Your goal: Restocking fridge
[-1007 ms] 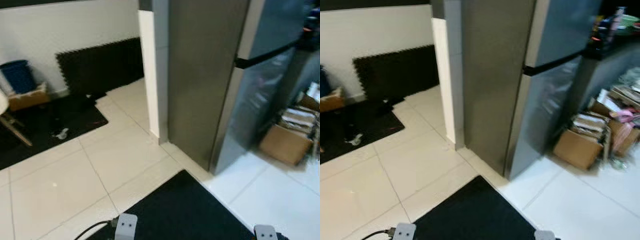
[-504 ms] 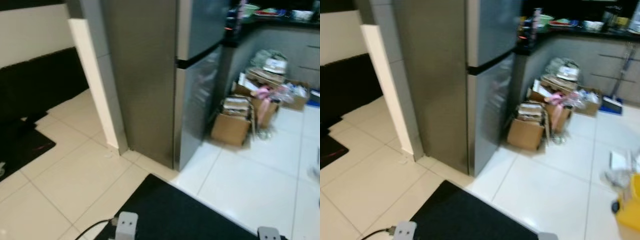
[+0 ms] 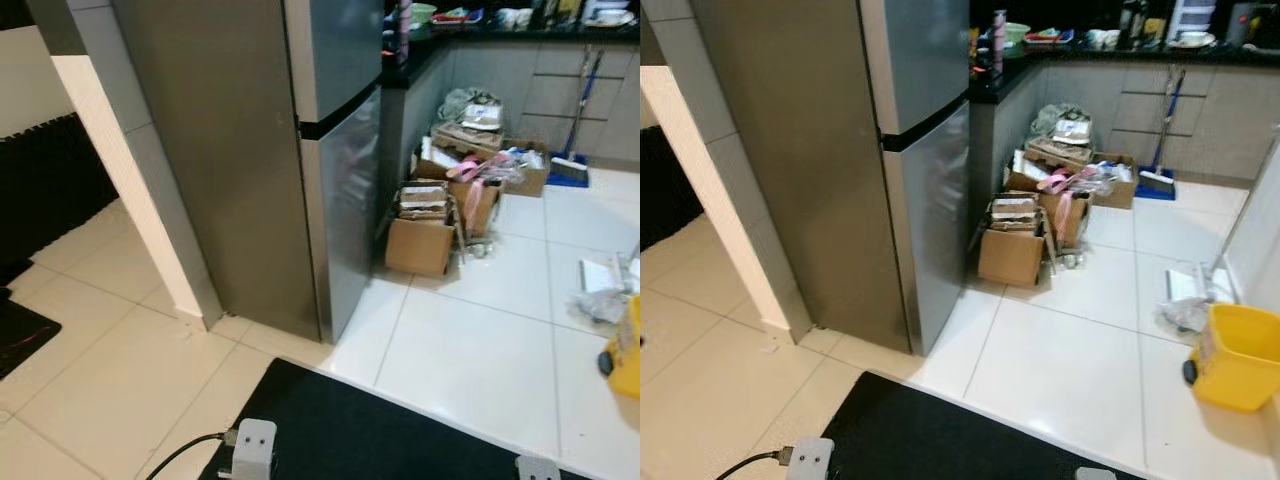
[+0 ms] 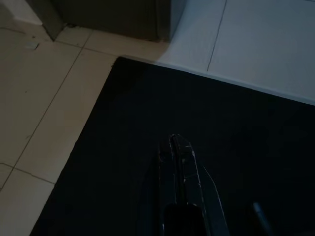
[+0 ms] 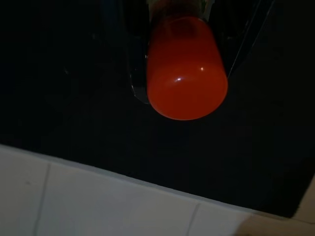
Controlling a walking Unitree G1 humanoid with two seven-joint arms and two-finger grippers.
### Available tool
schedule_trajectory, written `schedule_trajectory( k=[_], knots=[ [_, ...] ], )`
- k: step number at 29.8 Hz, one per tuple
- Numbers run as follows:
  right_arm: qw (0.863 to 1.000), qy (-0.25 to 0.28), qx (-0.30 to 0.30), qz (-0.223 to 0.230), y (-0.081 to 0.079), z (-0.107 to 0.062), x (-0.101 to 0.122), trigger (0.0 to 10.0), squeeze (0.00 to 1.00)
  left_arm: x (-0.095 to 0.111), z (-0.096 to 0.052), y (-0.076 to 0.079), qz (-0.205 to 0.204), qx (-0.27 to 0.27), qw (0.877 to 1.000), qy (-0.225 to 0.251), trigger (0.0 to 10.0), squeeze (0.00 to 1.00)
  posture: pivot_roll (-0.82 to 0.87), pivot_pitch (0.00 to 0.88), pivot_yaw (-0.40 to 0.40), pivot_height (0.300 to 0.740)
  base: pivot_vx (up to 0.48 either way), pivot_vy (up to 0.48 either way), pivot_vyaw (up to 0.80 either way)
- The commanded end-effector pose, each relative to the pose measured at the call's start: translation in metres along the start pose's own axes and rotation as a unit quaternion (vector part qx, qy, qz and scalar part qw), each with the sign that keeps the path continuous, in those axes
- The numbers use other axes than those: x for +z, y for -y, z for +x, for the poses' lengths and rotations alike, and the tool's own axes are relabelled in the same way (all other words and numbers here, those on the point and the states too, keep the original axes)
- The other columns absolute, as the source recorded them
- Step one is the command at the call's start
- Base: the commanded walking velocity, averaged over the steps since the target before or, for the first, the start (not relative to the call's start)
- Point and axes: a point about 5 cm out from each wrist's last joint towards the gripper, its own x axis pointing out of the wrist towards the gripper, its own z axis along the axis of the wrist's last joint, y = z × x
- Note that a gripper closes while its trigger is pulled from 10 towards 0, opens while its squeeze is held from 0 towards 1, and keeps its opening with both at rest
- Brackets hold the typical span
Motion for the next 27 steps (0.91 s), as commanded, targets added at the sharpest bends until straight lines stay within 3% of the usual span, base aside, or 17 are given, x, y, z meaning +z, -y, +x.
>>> schedule_trajectory(
  k=[1,27],
  knots=[
    [1.0,-0.005,-0.001,-0.002,0.0013,-0.0017,-0.0034,10.0,0.0,-0.0049,-0.0023,-0.0017,-0.007,0.005,1.0,-0.01,10.0,0.0,-0.03,0.103,0.07,0.74,0.24,0.0,0.0],
    [1.0,-0.001,0.0,-0.002,0.0008,-0.0015,-0.0021,10.0,0.0,-0.004,-0.001,-0.0033,-0.016,0.01,1.0,-0.015,10.0,0.0,-0.04,0.1,0.07,0.74,0.367,0.0,0.0]
  ],
)
